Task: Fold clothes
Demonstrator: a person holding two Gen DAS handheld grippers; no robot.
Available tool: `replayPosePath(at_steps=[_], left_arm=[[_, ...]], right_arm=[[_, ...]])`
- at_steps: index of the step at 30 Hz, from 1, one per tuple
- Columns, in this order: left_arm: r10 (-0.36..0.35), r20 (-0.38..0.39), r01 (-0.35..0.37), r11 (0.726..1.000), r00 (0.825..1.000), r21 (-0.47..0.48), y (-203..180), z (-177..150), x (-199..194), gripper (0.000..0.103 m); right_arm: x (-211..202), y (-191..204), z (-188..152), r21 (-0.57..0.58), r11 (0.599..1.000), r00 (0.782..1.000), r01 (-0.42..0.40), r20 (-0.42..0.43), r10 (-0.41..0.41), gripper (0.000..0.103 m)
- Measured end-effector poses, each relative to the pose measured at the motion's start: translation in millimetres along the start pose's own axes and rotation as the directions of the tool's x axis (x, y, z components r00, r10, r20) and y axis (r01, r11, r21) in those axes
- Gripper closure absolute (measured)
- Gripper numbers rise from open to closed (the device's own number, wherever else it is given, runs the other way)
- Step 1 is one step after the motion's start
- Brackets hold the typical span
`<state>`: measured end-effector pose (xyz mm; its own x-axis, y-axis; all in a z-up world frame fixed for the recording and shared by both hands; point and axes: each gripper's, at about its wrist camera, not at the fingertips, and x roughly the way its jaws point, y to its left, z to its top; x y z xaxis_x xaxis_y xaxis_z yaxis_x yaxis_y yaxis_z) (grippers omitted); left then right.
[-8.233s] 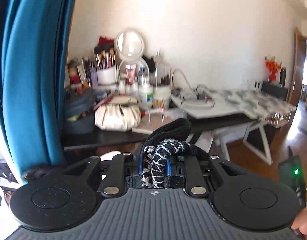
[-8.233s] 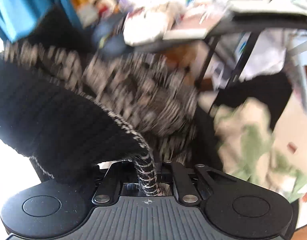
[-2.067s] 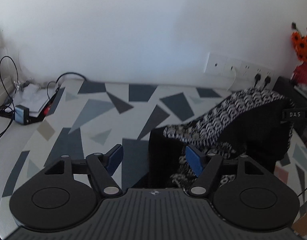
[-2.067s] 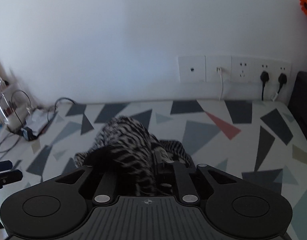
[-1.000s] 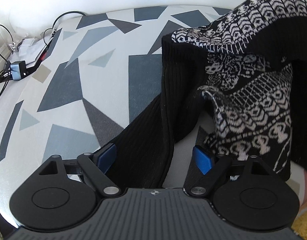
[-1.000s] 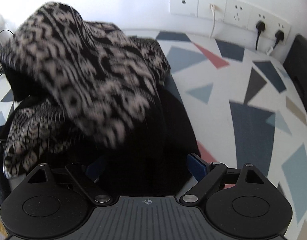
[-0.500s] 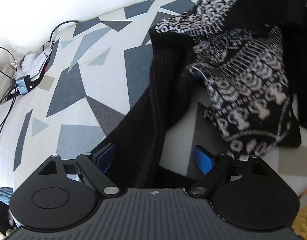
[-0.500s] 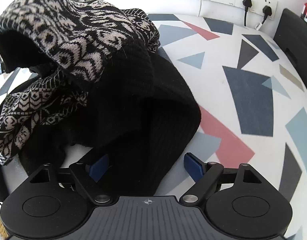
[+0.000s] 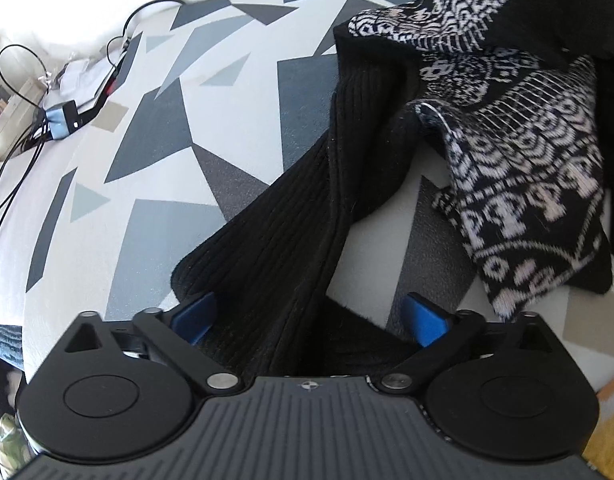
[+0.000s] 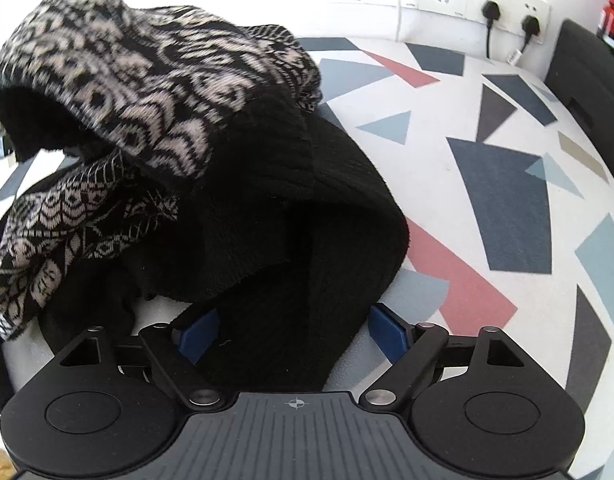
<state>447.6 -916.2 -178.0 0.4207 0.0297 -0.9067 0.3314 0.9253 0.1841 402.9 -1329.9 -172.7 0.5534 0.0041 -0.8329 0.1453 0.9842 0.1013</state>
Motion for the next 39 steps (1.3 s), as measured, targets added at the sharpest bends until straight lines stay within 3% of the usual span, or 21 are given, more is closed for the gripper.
replayPosePath(at_steps=[8, 11, 15, 18, 19, 20, 24, 39], left_arm=[[-0.024, -0.012, 0.023, 0.999, 1.0, -0.047, 4.0, 3.1, 3.6, 0.0], [-0.041, -0.008, 0.041, 0.997, 0.999, -0.066, 7.6, 2.3, 4.6, 0.0], [-0.058, 0.009, 0.058, 0.994, 0.998, -0.094, 10.9, -0.2, 4.4, 0.002], [-0.03, 0.042, 0.034, 0.993, 0.999, -0.114, 13.4, -1.6, -2.0, 0.029], [-0.009, 0.051, 0.015, 0.993, 0.999, -0.118, 14.7, -1.4, -4.6, 0.05], [-0.006, 0.051, 0.012, 0.992, 0.999, -0.127, 18.0, -1.6, -5.1, 0.062], [-0.009, 0.057, 0.018, 0.988, 0.998, -0.155, 28.9, -3.6, -7.1, 0.07], [0.0, 0.055, 0.014, 0.965, 0.998, -0.264, 58.9, -9.7, -9.4, 0.082]], right_arm=[[1.5, 6.9, -5.3, -0.032, 0.999, 1.0, 0.012, 0.021, -0.012, 0.017], [-0.8, 6.1, -6.5, -0.03, 0.999, 0.999, 0.021, 0.032, -0.02, 0.024], [-4.7, -0.9, -5.2, 0.008, 1.0, 0.999, 0.023, 0.041, -0.024, 0.042], [-7.9, -6.4, -4.7, 0.034, 0.999, 0.999, 0.023, 0.047, -0.024, 0.06], [-9.0, -7.9, -4.8, 0.04, 0.999, 0.999, 0.021, 0.047, -0.023, 0.064], [-10.1, -9.4, -5.1, 0.049, 0.999, 0.999, 0.015, 0.046, -0.017, 0.07], [-14.8, -9.0, -7.6, 0.067, 0.998, 0.999, -0.01, 0.031, 0.008, 0.088], [-19.8, 5.1, -11.3, 0.065, 0.997, 0.998, -0.052, -0.019, 0.053, 0.092]])
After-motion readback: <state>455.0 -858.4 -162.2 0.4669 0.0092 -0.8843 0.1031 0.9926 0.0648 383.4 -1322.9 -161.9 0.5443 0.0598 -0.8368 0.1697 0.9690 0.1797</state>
